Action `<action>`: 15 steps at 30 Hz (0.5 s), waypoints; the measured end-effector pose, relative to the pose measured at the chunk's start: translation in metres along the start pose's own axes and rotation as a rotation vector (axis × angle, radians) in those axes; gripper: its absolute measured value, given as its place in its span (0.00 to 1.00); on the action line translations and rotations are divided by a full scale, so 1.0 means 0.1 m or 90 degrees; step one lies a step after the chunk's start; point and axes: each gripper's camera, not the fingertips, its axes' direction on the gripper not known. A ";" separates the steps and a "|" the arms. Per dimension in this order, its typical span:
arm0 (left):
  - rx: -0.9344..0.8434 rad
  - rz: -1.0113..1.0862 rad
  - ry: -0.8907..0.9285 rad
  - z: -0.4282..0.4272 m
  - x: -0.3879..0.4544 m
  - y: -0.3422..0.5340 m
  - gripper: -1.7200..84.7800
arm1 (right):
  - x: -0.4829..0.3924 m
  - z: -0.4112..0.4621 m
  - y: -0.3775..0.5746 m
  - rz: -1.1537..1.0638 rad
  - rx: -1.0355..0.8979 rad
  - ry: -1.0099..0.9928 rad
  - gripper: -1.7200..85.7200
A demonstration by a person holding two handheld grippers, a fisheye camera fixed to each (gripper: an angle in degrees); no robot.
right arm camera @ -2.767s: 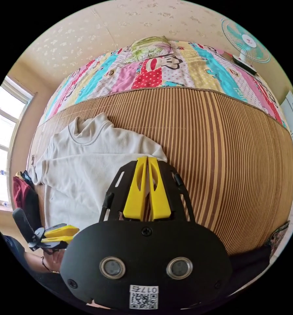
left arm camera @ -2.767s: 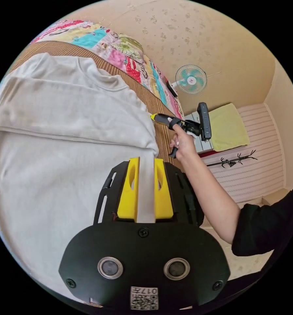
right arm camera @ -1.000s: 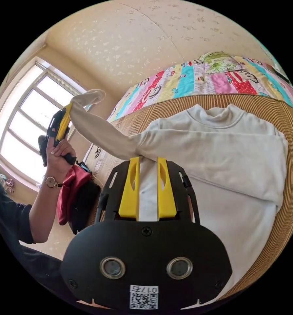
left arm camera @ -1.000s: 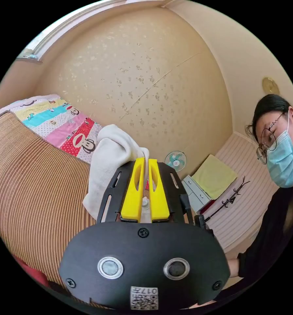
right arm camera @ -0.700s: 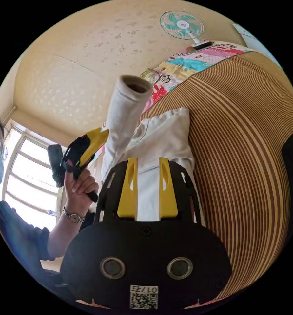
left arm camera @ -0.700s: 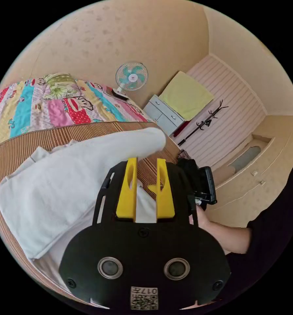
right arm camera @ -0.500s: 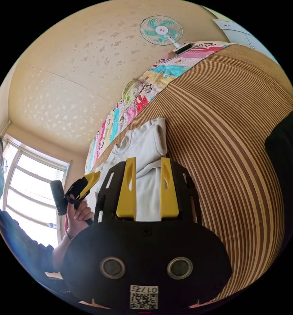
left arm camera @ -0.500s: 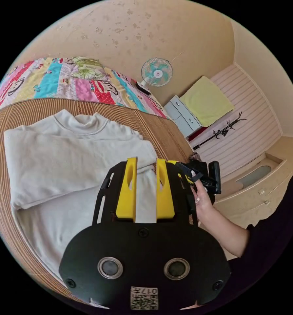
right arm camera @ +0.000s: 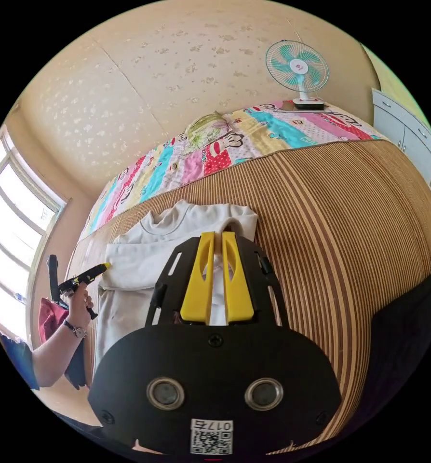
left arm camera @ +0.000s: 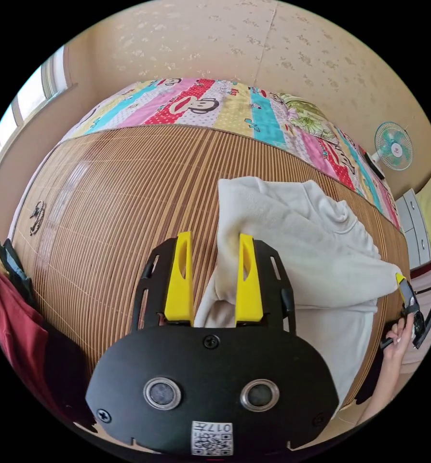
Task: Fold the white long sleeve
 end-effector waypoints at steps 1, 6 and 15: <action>0.002 -0.007 0.012 0.00 -0.02 0.00 0.19 | 0.08 0.22 0.00 0.028 -0.065 0.007 0.06; 0.034 -0.025 0.119 -0.17 -0.17 0.06 0.20 | 0.24 0.23 -0.03 0.086 -0.088 -0.036 0.07; -0.152 0.230 0.138 0.02 0.42 -0.01 0.16 | -0.14 0.36 0.21 -0.045 -0.162 0.042 0.08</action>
